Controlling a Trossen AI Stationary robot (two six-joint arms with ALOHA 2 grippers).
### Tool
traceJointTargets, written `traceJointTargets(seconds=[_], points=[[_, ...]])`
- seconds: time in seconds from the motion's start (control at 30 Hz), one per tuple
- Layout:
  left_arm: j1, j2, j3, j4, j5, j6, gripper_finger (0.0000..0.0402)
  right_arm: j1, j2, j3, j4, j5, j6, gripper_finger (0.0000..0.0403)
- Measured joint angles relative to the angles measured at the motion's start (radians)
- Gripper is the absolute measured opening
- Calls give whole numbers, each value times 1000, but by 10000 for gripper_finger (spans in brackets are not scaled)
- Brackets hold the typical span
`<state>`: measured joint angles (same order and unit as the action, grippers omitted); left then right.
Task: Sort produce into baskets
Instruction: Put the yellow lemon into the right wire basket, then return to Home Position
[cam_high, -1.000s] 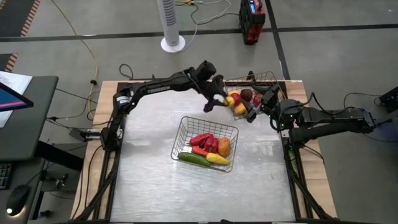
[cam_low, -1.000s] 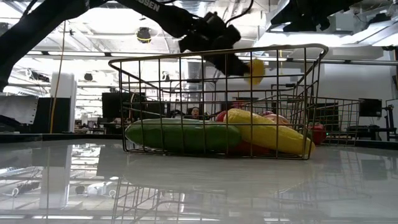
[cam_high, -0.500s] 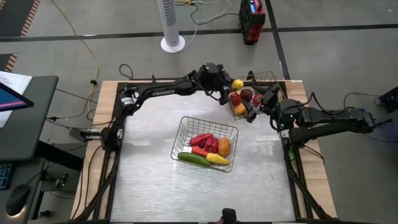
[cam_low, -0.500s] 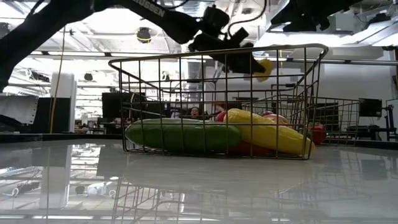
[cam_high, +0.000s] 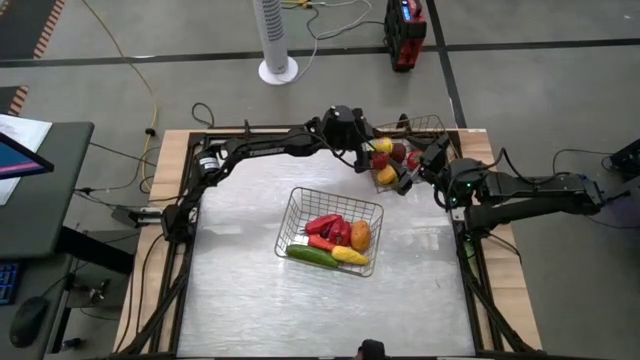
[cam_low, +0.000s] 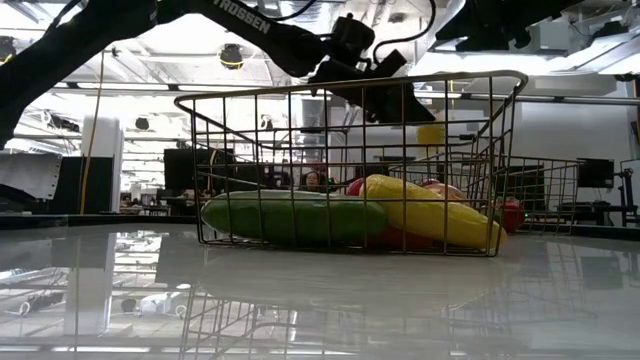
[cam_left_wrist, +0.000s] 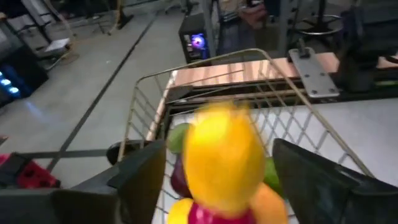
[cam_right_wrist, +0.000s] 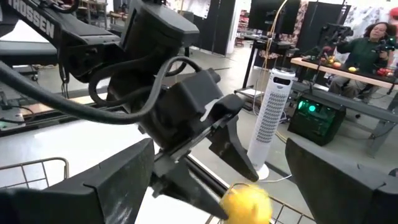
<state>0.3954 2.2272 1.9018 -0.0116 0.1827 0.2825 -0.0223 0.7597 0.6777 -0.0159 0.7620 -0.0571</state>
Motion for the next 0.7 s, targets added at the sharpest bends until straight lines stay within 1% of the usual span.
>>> traceJointTargets(seconds=[0.1,0.2,0.37,0.43,0.53,0.67,0.7], points=[[-3,0,-5,-4,38,22,310,0,0,0,1,0,1,388],[-8,0,-8,-22,49,40,329,0,0,0,1,0,3,388],[-8,-28,-8,-83,44,49,333,0,0,0,-10,0,3,388],[-7,-57,8,-146,37,62,333,0,0,0,-18,-1,4,388],[-5,-125,20,-249,11,69,334,0,-1,0,-31,-1,4,388],[-5,-240,17,-396,16,91,331,1,-4,0,-36,-1,4,388],[-6,-273,-2,-404,19,91,326,2,-4,0,-39,-3,7,388]])
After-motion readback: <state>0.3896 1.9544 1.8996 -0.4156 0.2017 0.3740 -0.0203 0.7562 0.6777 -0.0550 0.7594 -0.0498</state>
